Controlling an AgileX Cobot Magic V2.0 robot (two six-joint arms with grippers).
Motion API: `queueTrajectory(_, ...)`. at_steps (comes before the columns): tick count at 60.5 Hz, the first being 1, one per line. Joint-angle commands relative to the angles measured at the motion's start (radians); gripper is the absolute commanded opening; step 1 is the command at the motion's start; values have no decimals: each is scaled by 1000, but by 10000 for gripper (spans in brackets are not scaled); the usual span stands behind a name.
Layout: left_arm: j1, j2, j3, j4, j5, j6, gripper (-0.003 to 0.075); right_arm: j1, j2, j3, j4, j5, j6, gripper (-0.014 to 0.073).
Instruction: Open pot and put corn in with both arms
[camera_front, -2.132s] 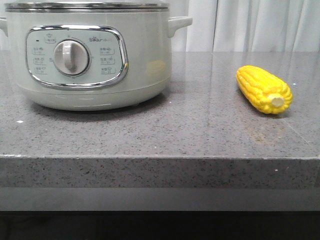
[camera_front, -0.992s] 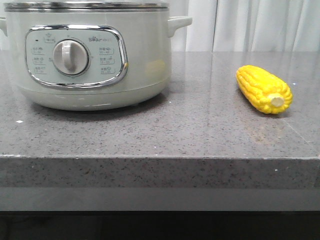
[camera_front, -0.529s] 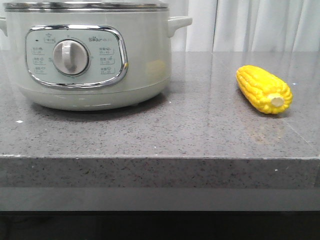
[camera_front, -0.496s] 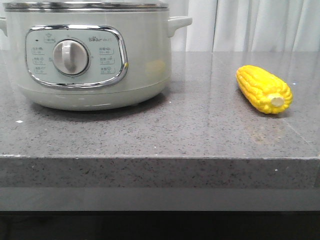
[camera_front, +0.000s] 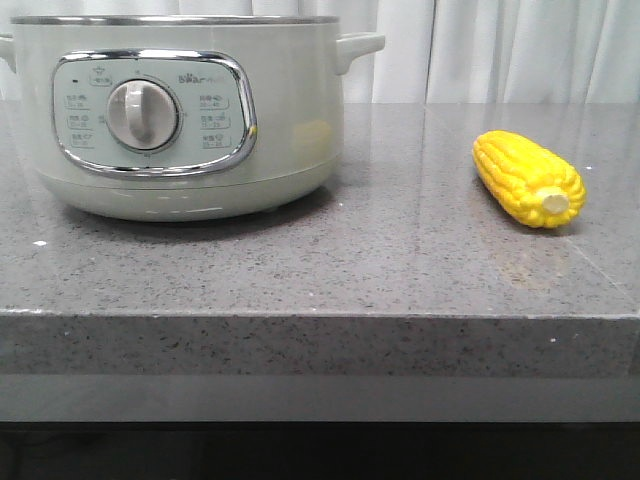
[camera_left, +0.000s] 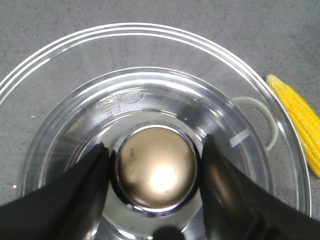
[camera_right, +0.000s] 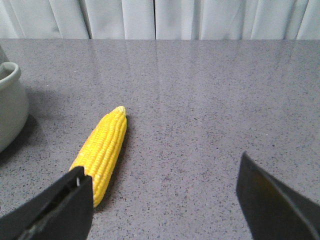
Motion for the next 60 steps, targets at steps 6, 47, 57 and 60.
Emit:
queueTrajectory(6,-5,-171,60,-26,-149,25,242,-4,10,-38,-8,-72,-10,603)
queueTrajectory(47,-5,-965,948,-26,-324,31,242,-4,50,-38,-7,-100,-10,603)
queueTrajectory(57,-5,-1163,1075,-26,-332,25,242,24,118,-38,-7,-110,-10,603)
queueTrajectory(60,-5,-1204,1106,-26,-332,22,242,38,151,-39,-6,-116,-10,603)
